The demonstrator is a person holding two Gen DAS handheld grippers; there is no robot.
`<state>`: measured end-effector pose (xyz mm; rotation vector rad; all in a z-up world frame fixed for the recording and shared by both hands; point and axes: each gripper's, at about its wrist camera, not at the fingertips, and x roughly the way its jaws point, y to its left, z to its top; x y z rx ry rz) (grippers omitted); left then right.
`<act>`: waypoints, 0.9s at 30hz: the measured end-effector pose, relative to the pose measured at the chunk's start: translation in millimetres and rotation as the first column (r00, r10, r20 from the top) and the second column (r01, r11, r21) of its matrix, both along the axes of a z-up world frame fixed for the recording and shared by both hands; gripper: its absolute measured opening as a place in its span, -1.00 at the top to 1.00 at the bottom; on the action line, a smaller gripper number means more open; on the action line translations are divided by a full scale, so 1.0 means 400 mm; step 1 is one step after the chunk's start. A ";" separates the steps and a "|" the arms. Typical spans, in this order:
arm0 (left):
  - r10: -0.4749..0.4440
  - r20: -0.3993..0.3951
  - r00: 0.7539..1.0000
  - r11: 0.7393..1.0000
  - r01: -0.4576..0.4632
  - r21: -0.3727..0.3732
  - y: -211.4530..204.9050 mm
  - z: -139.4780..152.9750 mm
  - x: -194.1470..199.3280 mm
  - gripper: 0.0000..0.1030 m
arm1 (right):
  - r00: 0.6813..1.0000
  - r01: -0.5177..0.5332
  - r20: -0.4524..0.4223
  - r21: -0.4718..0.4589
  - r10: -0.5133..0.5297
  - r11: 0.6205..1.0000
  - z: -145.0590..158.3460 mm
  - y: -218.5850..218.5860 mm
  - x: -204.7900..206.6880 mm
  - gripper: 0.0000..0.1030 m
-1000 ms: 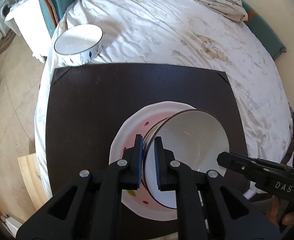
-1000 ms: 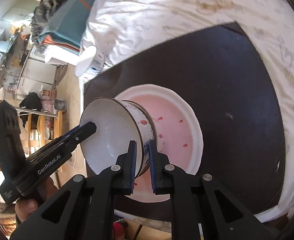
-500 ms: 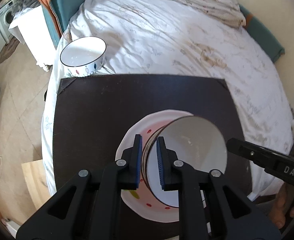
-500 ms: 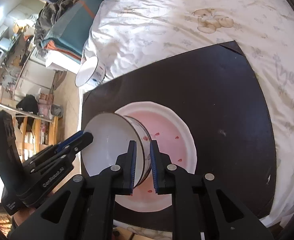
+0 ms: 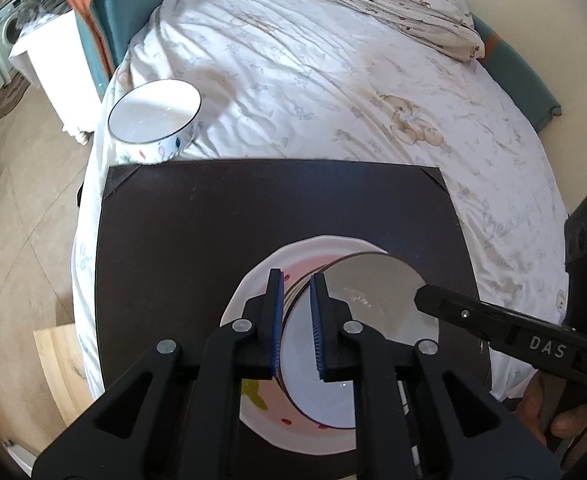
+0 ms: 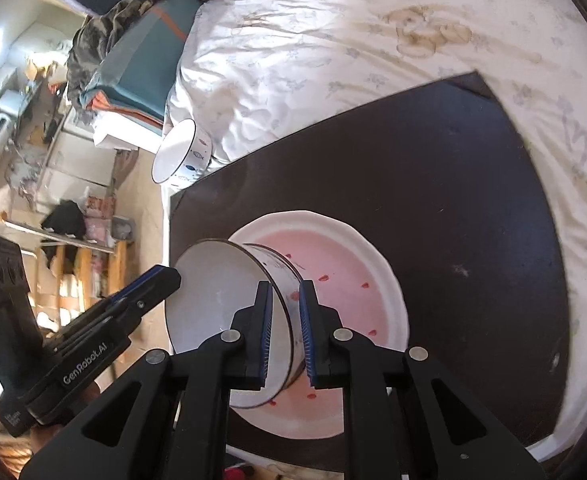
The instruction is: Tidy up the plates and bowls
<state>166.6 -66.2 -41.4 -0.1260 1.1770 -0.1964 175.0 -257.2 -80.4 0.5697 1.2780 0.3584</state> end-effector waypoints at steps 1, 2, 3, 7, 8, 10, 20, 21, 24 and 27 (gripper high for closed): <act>-0.005 0.002 1.000 1.000 0.005 0.001 -0.003 0.001 0.004 0.79 | 1.000 0.003 -0.001 0.005 -0.003 1.000 -0.002 -0.002 0.005 0.67; -0.006 -0.002 1.000 1.000 0.006 -0.005 -0.005 0.000 0.009 0.79 | 1.000 0.005 0.002 0.006 -0.005 1.000 -0.002 -0.003 0.009 0.67; -0.005 -0.008 1.000 1.000 0.004 -0.012 -0.007 -0.004 0.014 0.79 | 1.000 0.007 0.007 0.004 -0.007 1.000 -0.002 -0.003 0.014 0.67; 0.001 -0.039 0.999 1.000 -0.002 -0.017 -0.012 -0.025 0.032 0.78 | 1.000 0.016 0.004 0.007 -0.016 1.000 -0.012 -0.007 0.029 0.67; 0.003 -0.038 0.999 1.000 -0.003 -0.013 -0.015 -0.026 0.035 0.78 | 1.000 0.021 -0.007 0.017 -0.021 1.000 -0.021 -0.009 0.032 0.67; 0.002 -0.036 0.999 1.000 -0.002 -0.008 -0.016 -0.027 0.035 0.78 | 0.999 0.029 -0.020 0.027 -0.028 0.999 -0.030 -0.015 0.035 0.67; 0.021 -0.033 0.999 1.000 -0.021 0.020 -0.008 -0.025 0.015 0.78 | 1.000 0.005 0.015 0.004 -0.005 1.000 0.004 -0.015 0.014 0.67; 0.020 -0.024 1.000 0.999 -0.020 0.033 -0.011 -0.019 0.010 0.78 | 1.000 0.002 0.014 -0.001 -0.001 1.000 0.003 -0.013 0.014 0.67; 0.028 0.033 0.999 0.997 -0.031 0.073 -0.013 0.009 -0.004 0.74 | 1.000 -0.005 0.022 -0.013 0.006 1.000 0.005 -0.010 0.013 0.67; 0.025 0.066 0.998 0.998 -0.029 0.052 -0.010 0.034 -0.014 0.33 | 0.999 -0.004 0.033 -0.008 0.004 1.000 0.012 -0.012 0.010 0.67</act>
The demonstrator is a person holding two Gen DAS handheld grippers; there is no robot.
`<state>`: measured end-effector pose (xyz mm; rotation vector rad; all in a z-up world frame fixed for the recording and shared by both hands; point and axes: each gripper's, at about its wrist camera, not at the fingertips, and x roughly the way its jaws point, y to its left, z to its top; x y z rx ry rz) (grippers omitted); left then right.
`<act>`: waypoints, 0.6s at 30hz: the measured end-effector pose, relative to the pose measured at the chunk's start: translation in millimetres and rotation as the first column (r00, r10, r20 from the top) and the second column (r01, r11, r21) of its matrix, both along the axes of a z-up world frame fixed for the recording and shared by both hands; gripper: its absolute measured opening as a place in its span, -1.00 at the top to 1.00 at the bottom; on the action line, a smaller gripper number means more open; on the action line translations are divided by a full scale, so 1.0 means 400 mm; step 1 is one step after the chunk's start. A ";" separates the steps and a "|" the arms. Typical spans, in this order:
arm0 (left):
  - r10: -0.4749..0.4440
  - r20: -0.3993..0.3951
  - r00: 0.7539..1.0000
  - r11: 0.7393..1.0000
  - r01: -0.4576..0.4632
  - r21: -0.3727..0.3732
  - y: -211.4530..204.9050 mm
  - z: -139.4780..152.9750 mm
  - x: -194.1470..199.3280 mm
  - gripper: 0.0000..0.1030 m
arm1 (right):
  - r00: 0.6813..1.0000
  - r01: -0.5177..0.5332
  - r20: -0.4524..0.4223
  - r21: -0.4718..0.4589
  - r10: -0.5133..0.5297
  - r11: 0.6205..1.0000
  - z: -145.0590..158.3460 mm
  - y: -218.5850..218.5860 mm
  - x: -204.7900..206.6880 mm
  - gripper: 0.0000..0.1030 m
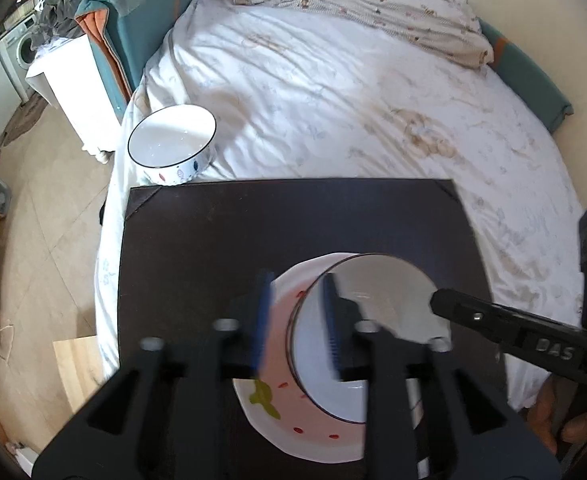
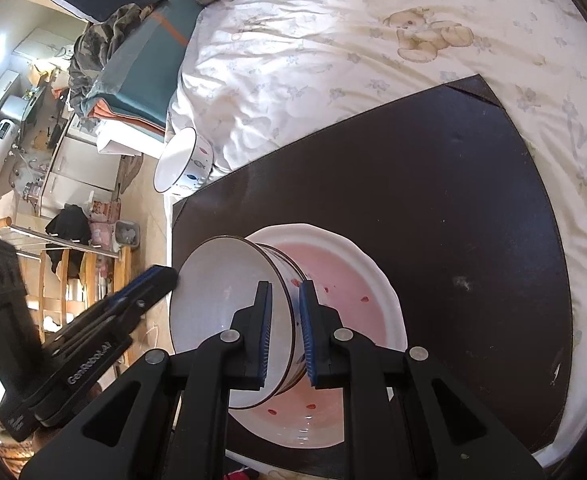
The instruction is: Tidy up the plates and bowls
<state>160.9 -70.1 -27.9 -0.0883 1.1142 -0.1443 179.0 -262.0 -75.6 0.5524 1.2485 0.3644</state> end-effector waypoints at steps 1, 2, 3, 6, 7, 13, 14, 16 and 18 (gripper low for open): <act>-0.029 -0.011 1.000 0.997 0.028 -0.069 0.001 0.003 -0.001 0.32 | 1.000 -0.003 0.003 -0.001 0.003 1.000 0.002 0.001 0.000 0.67; -0.050 -0.023 0.998 0.992 0.047 -0.118 0.002 0.004 0.002 0.32 | 1.000 -0.003 0.008 -0.002 0.003 1.000 0.005 0.002 0.001 0.67; -0.073 -0.034 0.997 0.984 0.067 -0.164 0.001 0.007 0.002 0.32 | 1.000 0.002 0.018 0.004 -0.003 1.000 0.010 -0.001 -0.001 0.67; -0.072 -0.013 0.997 0.991 0.070 -0.116 -0.010 0.016 0.001 0.32 | 0.999 0.014 0.031 0.026 -0.015 1.000 0.019 -0.007 -0.003 0.67; -0.061 -0.005 0.998 0.994 0.060 -0.090 -0.011 0.018 0.001 0.30 | 0.999 0.014 0.036 0.034 -0.015 0.999 0.023 -0.007 -0.004 0.67; 0.037 0.041 0.998 0.998 -0.039 0.054 0.034 0.038 0.030 -0.17 | 0.996 -0.016 0.083 -0.002 0.016 1.000 0.071 0.008 0.009 0.66; 0.052 0.058 0.997 0.995 -0.057 0.077 0.046 0.043 0.037 -0.25 | 0.996 -0.020 0.090 -0.016 0.022 1.000 0.079 0.011 0.013 0.66; 0.072 0.066 0.995 0.992 -0.079 0.099 0.067 0.047 0.048 -0.28 | 0.994 -0.031 0.100 -0.042 0.035 0.999 0.096 0.018 0.031 0.66; 0.095 0.067 0.993 0.988 -0.102 0.119 0.088 0.046 0.069 -0.30 | 0.994 -0.042 0.096 -0.066 0.048 0.997 0.107 0.030 0.060 0.66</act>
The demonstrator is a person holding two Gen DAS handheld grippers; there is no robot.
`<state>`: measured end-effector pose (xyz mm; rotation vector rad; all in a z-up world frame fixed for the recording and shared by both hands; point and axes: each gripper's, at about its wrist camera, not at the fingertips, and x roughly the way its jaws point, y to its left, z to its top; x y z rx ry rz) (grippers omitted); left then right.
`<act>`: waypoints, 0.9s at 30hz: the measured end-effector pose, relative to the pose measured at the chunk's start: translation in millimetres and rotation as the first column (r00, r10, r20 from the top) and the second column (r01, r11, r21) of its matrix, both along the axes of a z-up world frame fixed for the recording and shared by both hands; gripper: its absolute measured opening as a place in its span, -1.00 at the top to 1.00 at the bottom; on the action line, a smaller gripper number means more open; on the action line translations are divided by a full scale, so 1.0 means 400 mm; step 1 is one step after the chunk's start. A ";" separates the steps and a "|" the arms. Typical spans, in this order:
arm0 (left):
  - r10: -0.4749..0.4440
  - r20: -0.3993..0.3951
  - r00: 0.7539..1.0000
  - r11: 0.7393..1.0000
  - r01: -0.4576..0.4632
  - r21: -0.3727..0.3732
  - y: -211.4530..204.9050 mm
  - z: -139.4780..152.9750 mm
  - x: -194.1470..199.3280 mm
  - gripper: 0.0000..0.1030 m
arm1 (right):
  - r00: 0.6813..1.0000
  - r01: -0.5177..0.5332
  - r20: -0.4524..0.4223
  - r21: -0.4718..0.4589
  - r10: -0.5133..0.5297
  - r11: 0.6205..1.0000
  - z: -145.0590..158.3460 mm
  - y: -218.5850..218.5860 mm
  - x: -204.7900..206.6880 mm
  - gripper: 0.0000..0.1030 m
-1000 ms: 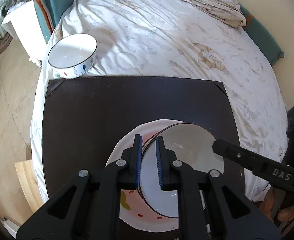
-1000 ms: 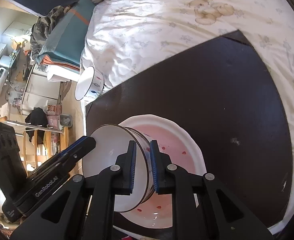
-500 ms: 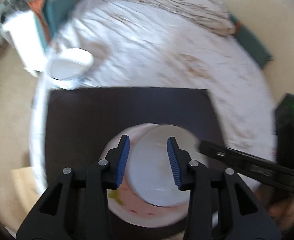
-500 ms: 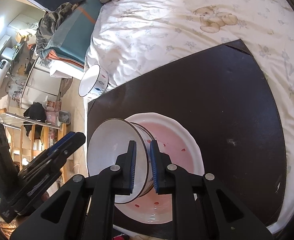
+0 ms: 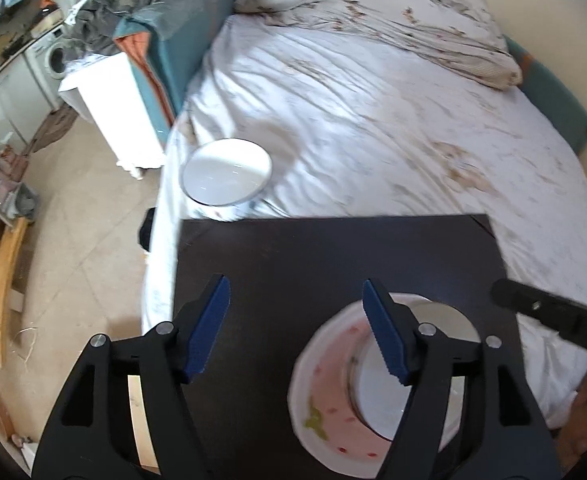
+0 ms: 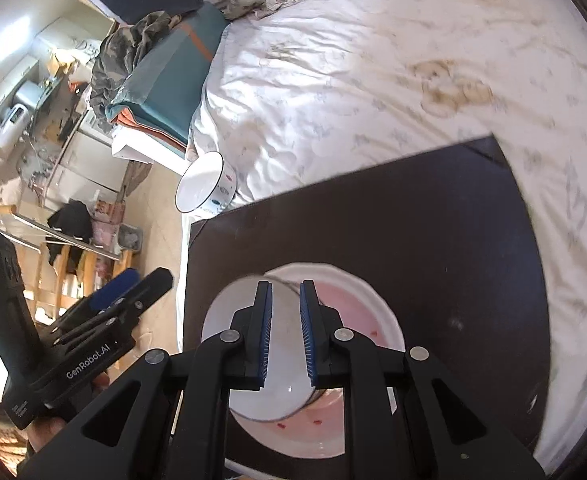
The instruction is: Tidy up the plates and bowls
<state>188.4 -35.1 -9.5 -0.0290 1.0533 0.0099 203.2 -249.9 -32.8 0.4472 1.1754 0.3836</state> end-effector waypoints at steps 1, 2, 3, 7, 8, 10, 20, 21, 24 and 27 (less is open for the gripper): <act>0.013 0.000 1.000 1.000 -0.013 0.007 0.012 -0.002 0.010 -0.32 | 1.000 -0.001 -0.001 -0.010 0.001 1.000 0.005 0.006 0.013 0.66; 0.026 0.000 1.000 1.000 -0.026 0.010 0.028 -0.006 0.022 -0.34 | 1.000 -0.002 -0.003 -0.025 0.002 1.000 0.012 0.017 0.033 0.63; 0.039 -0.002 0.999 0.999 -0.039 0.012 0.044 -0.011 0.032 -0.36 | 1.000 -0.005 -0.007 -0.036 0.005 0.999 0.017 0.026 0.049 0.50; 0.169 -0.004 0.986 0.986 -0.169 -0.001 0.162 -0.026 0.082 -0.36 | 1.000 -0.013 0.012 -0.053 0.014 0.999 0.039 0.079 0.111 -0.49; 0.201 -0.006 0.980 0.980 -0.201 -0.010 0.189 -0.030 0.093 -0.36 | 1.000 -0.019 0.018 -0.069 0.020 0.997 0.043 0.096 0.127 -0.49; 0.245 -0.025 0.969 0.968 -0.246 -0.045 0.248 -0.040 0.127 -0.36 | 0.999 -0.034 -0.001 -0.087 0.034 0.996 0.040 0.140 0.169 -0.49; 0.316 -0.126 0.940 0.927 -0.334 -0.169 0.397 -0.162 0.290 -0.32 | 0.989 -0.082 -0.135 -0.151 0.062 0.985 -0.072 0.334 0.361 -0.46; 0.313 -0.138 0.940 0.926 -0.334 -0.177 0.399 -0.176 0.305 -0.16 | 0.988 -0.078 -0.145 -0.178 0.052 0.981 -0.096 0.352 0.383 -0.40; 0.283 -0.187 0.941 0.923 -0.320 -0.214 0.389 -0.229 0.359 0.07 | 0.979 -0.063 -0.200 -0.174 0.028 0.983 -0.168 0.386 0.424 -0.24; 0.291 -0.220 0.931 0.917 -0.337 -0.215 0.381 -0.263 0.393 0.08 | 0.966 -0.056 -0.259 -0.137 0.019 0.989 -0.234 0.418 0.456 -0.05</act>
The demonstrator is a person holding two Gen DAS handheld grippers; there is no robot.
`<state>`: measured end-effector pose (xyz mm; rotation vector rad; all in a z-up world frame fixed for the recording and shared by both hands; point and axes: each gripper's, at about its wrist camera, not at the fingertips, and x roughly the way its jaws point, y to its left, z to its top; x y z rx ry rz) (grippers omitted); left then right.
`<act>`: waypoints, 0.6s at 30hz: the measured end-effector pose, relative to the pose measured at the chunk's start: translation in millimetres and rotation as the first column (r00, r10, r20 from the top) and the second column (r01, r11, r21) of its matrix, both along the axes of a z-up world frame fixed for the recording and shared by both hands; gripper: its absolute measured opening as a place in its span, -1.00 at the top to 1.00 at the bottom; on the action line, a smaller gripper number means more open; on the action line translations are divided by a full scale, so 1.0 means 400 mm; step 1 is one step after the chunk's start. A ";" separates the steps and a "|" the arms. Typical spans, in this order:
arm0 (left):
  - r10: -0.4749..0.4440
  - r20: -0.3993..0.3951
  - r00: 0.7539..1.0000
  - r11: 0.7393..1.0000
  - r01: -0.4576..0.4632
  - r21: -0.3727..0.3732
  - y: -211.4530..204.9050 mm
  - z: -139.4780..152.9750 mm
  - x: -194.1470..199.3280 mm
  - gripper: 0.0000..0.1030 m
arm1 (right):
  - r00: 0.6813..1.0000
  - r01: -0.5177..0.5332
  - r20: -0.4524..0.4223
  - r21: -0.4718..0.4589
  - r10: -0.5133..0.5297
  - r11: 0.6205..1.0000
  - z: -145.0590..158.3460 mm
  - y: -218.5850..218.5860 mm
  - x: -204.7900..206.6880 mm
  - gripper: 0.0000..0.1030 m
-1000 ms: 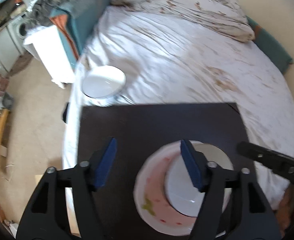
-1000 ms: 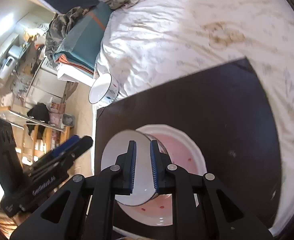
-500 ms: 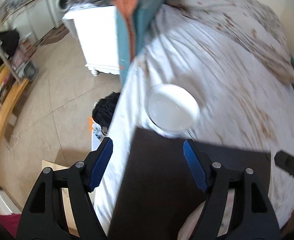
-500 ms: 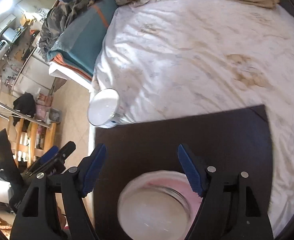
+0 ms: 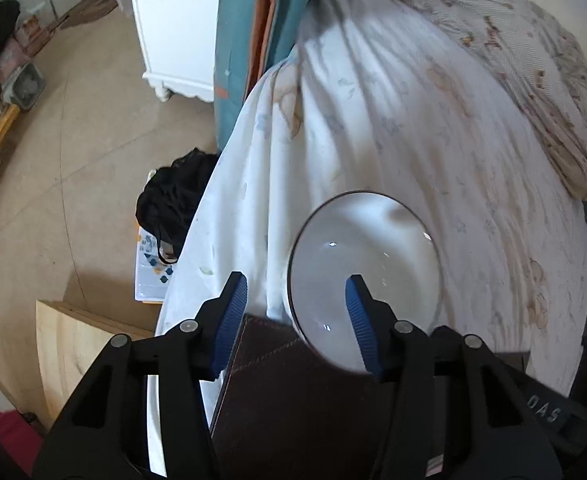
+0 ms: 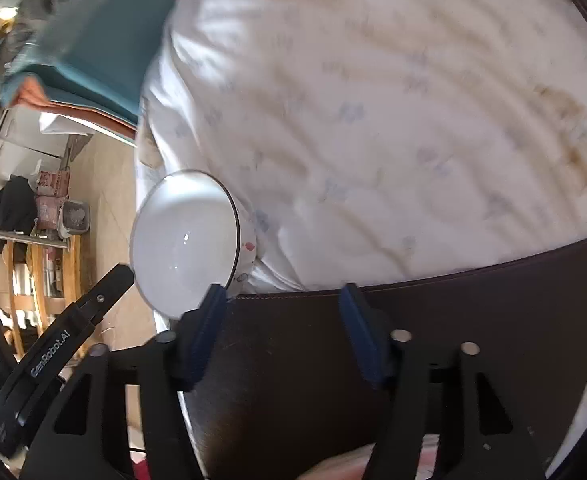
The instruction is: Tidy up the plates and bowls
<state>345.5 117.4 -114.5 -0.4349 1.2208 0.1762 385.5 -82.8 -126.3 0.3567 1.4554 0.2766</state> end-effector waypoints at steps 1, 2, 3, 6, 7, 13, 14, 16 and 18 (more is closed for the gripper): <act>0.005 -0.007 1.000 1.000 -0.005 -0.008 0.001 -0.014 0.010 0.09 | 1.000 0.003 -0.006 0.004 -0.003 1.000 -0.014 0.008 0.007 -0.05; 0.003 -0.013 1.000 1.000 -0.003 -0.014 0.002 -0.021 0.015 0.13 | 1.000 0.006 -0.014 0.007 -0.006 1.000 -0.027 0.017 0.015 -0.04; -0.005 -0.020 1.000 1.000 0.005 -0.023 0.002 -0.030 0.022 0.20 | 1.000 0.006 -0.020 0.010 -0.005 1.000 -0.042 0.029 0.024 -0.04; -0.037 -0.042 0.998 0.999 0.035 -0.035 -0.005 -0.059 0.041 0.53 | 0.999 -0.019 -0.028 -0.014 0.018 1.000 -0.065 0.059 0.039 -0.01; -0.039 -0.050 0.998 0.999 0.037 -0.037 -0.005 -0.066 0.045 0.62 | 0.999 -0.030 -0.026 -0.025 0.030 0.999 -0.072 0.069 0.043 0.00; -0.028 -0.073 0.997 0.998 0.024 -0.055 -0.003 -0.095 0.046 0.83 | 0.995 -0.097 -0.032 -0.070 0.095 0.993 -0.100 0.106 0.043 0.62; -0.042 -0.072 0.997 0.999 0.040 -0.027 -0.013 -0.090 0.044 0.84 | 0.994 -0.110 -0.023 -0.077 0.108 0.991 -0.096 0.114 0.039 0.73; -0.059 -0.070 0.996 0.998 0.059 0.000 -0.022 -0.083 0.041 0.84 | 0.990 -0.140 0.004 -0.119 0.141 0.983 -0.082 0.128 0.029 0.73; -0.069 -0.061 0.996 0.998 0.068 -0.011 -0.029 -0.074 0.036 0.84 | 0.990 -0.135 0.028 -0.109 0.139 0.985 -0.067 0.119 0.022 0.72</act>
